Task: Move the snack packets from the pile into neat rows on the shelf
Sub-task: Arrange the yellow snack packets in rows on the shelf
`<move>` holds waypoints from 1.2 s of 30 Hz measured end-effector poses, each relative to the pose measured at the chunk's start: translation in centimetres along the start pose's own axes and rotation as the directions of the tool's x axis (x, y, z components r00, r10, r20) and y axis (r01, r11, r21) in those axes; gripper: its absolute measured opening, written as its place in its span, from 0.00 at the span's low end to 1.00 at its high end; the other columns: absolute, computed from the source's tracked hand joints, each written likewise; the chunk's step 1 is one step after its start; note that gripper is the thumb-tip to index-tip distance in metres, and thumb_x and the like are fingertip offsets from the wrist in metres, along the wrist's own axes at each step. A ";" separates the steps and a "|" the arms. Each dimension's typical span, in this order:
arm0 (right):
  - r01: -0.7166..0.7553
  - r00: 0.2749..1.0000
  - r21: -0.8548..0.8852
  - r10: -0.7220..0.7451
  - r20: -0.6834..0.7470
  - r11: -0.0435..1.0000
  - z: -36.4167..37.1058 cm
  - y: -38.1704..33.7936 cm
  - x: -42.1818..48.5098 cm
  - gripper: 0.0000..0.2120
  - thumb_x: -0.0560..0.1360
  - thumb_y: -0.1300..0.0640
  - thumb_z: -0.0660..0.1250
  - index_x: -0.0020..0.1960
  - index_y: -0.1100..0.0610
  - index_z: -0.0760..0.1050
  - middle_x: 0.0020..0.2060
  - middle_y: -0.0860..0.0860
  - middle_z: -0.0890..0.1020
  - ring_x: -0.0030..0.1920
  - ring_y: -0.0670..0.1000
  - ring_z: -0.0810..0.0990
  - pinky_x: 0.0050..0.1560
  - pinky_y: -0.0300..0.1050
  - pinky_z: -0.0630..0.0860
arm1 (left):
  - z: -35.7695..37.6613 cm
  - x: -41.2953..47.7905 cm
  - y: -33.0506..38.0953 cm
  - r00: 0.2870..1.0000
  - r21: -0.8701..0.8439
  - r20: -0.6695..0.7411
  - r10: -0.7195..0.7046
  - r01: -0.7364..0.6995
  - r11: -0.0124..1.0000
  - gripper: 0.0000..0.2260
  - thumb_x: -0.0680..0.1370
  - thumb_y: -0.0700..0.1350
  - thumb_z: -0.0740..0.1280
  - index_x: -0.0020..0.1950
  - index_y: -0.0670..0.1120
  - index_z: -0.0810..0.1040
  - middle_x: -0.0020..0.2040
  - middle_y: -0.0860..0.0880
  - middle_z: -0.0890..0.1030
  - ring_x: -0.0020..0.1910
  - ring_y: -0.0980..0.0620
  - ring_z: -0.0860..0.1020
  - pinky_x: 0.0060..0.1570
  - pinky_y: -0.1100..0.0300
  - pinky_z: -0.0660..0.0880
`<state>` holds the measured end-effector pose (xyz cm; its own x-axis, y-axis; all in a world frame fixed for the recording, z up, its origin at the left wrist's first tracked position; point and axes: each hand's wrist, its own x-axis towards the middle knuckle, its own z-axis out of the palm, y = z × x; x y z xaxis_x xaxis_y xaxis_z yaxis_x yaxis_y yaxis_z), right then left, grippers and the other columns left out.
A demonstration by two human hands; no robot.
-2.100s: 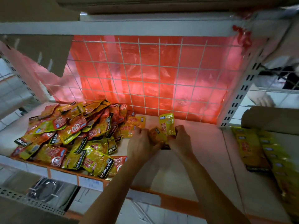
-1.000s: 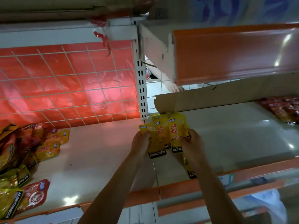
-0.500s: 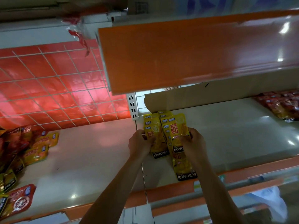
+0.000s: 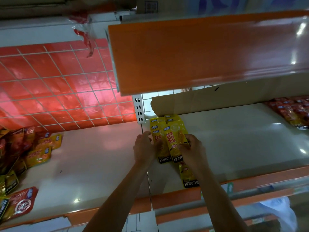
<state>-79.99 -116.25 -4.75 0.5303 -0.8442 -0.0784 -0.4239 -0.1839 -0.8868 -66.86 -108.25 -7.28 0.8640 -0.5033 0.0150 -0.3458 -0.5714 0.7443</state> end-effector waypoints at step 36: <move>0.242 0.956 -0.343 -0.284 -0.079 0.908 2.4 0.6 0.4 0.16 0.75 0.65 0.65 0.62 0.59 0.76 0.57 0.56 0.79 0.57 0.56 0.74 0.53 0.43 0.68 | -0.1 -1.3 -1.5 0.998 -0.140 0.060 -0.036 0.044 0.989 0.21 0.73 0.51 0.73 0.63 0.47 0.75 0.41 0.53 0.80 0.43 0.53 0.80 0.49 0.53 0.78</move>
<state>-78.28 -115.54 -6.40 0.5694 -0.7940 0.2129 -0.5087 -0.5438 -0.6674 -67.41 -106.69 -8.29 0.8523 -0.5205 -0.0514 -0.2532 -0.4966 0.8302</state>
